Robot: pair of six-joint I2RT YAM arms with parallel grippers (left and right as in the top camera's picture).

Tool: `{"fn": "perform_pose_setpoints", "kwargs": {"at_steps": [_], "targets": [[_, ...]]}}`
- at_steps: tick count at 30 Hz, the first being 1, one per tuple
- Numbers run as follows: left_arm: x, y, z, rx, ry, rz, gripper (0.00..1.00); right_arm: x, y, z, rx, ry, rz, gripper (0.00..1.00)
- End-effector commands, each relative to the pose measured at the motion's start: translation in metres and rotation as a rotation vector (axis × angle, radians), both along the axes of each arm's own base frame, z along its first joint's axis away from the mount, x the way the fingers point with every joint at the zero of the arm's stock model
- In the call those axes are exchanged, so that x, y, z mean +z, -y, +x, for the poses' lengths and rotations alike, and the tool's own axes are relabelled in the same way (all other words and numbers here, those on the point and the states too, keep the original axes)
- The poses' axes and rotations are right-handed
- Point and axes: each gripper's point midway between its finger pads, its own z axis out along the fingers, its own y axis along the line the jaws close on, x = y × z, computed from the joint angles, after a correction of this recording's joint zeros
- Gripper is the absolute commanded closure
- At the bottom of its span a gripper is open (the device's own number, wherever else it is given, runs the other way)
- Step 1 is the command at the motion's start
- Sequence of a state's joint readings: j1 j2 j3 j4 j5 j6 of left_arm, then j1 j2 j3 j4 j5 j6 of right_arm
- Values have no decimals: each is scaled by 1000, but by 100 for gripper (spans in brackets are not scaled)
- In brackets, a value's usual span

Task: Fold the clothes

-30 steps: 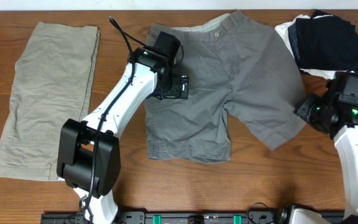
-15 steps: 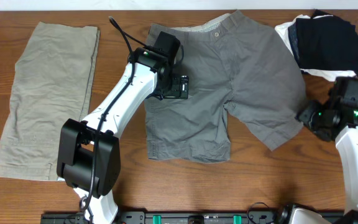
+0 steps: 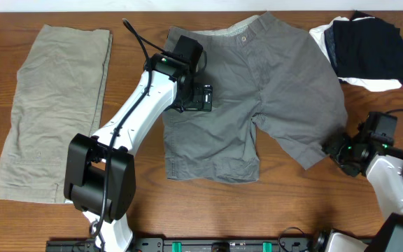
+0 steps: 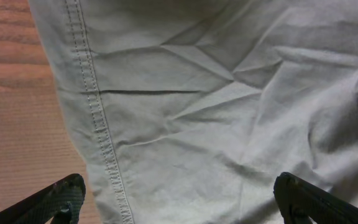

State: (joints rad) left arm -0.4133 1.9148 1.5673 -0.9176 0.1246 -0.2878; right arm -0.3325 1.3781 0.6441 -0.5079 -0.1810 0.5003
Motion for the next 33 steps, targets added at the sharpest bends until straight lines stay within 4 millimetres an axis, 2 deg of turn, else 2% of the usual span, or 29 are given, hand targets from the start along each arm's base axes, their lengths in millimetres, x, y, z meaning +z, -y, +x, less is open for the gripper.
{"fn": "perform_pose_setpoints", "kwargs": {"at_steps": [1, 3, 4, 5, 6, 9, 14, 17, 20, 23, 27, 28, 29, 31, 33], "targets": [[8, -1, -1, 6, 14, -5, 2, -17, -2, -8, -33, -29, 28, 49], [8, -1, -1, 6, 15, -6, 2, -22, -3, -6, -30, -19, 33, 53], [8, -1, -1, 6, 17, -7, 2, -23, -4, -3, -27, -8, 37, 63], [8, -1, 0, 6, 18, -8, 2, -21, -4, 1, -23, 9, 44, 76], [8, -1, 0, 6, 20, -8, 2, -19, -7, 7, -13, 39, 60, 99], [8, -1, 1, 6, 22, -9, 2, -2, -17, 32, 40, 168, 117, 99], [8, -1, 0, 6, 20, -8, 2, 39, -37, 71, 154, 396, 177, 99], [8, -1, 0, 6, 19, -8, 2, 62, -57, 84, 232, 465, 183, 99], [8, -1, 0, 6, 20, -8, 2, 81, -85, 93, 366, 518, 147, 99], [8, -1, 0, 6, 19, -8, 2, 86, -118, 97, 496, 529, 65, 99], [8, -1, 0, 6, 20, -8, 2, 77, -143, 92, 573, 492, -54, 99], [8, -1, 0, 6, 20, -8, 2, 74, -147, 90, 583, 479, -80, 95], [8, -1, 0, 6, 20, -8, 2, 72, -150, 88, 588, 466, -105, 83], [8, -1, 0, 6, 20, -8, 2, 70, -151, 87, 590, 459, -133, 46], [8, -1, 1, 6, 22, -9, 2, 72, -150, 89, 584, 462, -136, 20]]}}
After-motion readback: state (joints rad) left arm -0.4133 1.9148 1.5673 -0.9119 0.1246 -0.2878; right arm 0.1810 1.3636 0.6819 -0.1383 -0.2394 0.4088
